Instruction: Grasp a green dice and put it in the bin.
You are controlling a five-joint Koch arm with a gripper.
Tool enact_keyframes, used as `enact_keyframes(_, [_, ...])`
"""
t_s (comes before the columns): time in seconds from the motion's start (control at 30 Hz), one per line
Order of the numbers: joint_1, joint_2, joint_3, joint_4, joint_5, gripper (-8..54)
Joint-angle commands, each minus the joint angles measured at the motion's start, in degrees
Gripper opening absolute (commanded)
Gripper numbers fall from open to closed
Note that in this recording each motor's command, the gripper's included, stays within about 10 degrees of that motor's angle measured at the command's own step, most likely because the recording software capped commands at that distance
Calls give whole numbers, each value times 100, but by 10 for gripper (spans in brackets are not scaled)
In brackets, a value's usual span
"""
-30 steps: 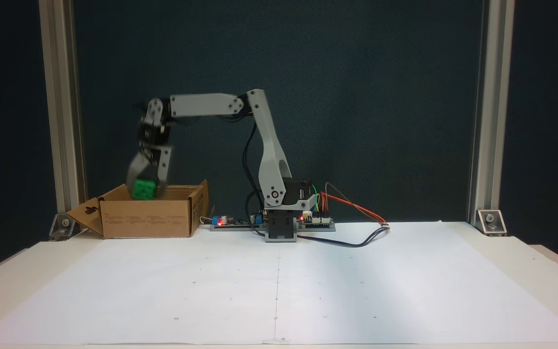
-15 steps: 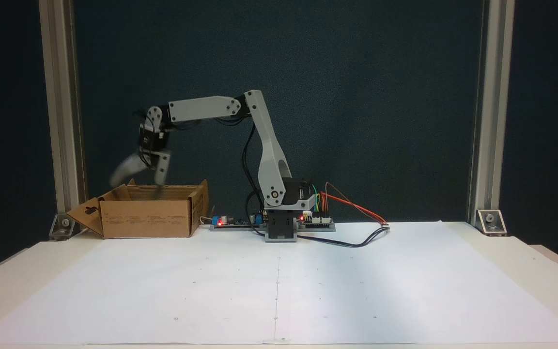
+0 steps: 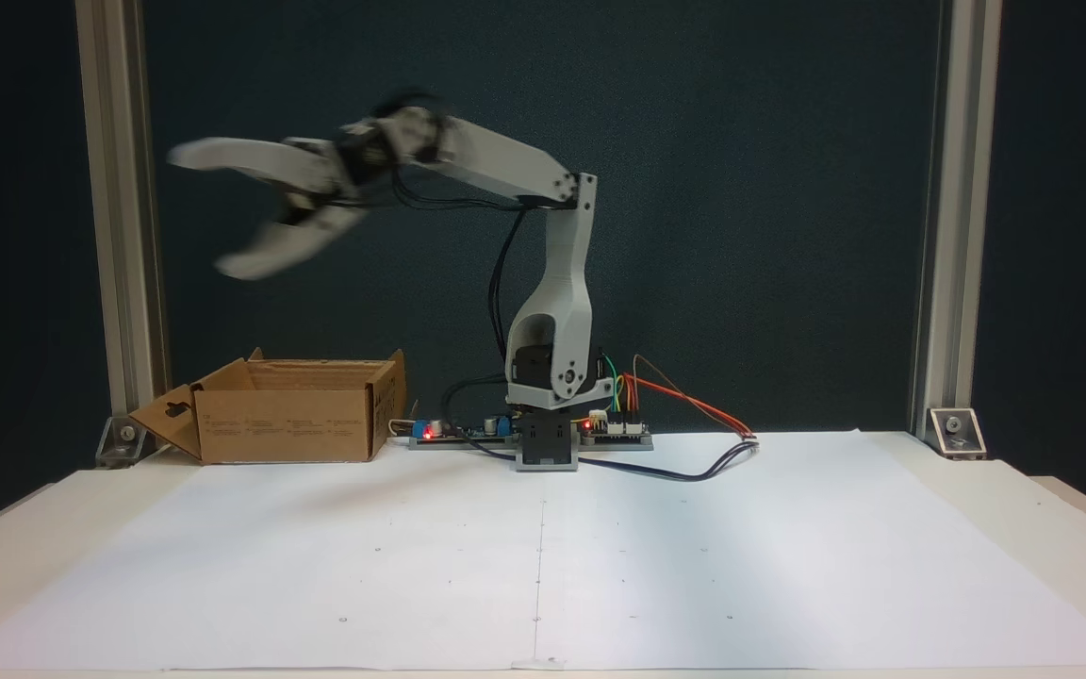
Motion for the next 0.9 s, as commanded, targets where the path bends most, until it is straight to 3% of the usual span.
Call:
enact_keyframes(0.0, [-912,624,185,-229,281,442])
enact_keyframes(0.2, [-3155,1995,2426,-782,334,444])
enact_keyframes(0.4, [-3929,2760,4562,-2310,334,440])
enact_keyframes(0.63, [-4500,3454,5361,-3988,325,442])
enact_keyframes(0.87, [-4518,3472,6249,-5632,281,425])
